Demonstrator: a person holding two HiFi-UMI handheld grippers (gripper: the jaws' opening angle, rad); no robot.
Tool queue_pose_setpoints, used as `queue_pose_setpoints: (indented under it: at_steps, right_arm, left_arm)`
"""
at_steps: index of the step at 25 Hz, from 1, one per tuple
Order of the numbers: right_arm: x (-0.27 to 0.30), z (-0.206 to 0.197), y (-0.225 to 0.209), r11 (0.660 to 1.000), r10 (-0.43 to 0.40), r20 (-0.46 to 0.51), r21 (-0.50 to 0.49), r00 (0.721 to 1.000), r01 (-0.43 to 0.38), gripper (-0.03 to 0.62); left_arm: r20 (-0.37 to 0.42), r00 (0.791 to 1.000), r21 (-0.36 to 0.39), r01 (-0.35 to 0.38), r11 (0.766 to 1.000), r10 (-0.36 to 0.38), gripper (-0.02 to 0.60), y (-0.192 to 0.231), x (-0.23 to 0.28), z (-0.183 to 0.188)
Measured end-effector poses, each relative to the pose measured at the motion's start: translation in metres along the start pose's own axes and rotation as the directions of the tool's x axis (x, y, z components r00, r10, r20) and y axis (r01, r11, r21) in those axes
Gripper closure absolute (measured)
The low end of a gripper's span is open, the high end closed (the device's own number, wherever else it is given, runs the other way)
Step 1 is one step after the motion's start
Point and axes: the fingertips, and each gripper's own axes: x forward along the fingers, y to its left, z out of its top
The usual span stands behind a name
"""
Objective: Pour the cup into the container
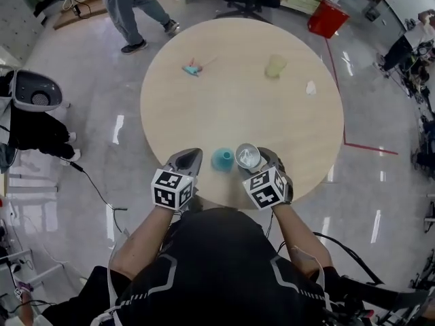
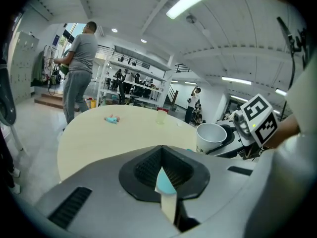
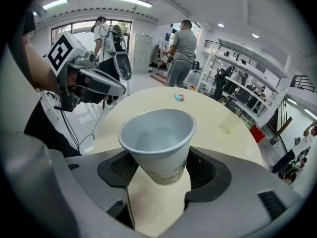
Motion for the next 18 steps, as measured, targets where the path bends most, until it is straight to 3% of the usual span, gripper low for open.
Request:
queue_pose_setpoints:
  at_steps: [18]
  right_arm:
    - [0.015, 0.002, 0.0, 0.979, -0.034, -0.121, -0.202, 0.992, 0.009, 0.291]
  left_arm:
    - [-0.008, 1.0, 0.021, 0.027, 0.999, -0.027, 0.58, -0.006, 0.004, -0.005]
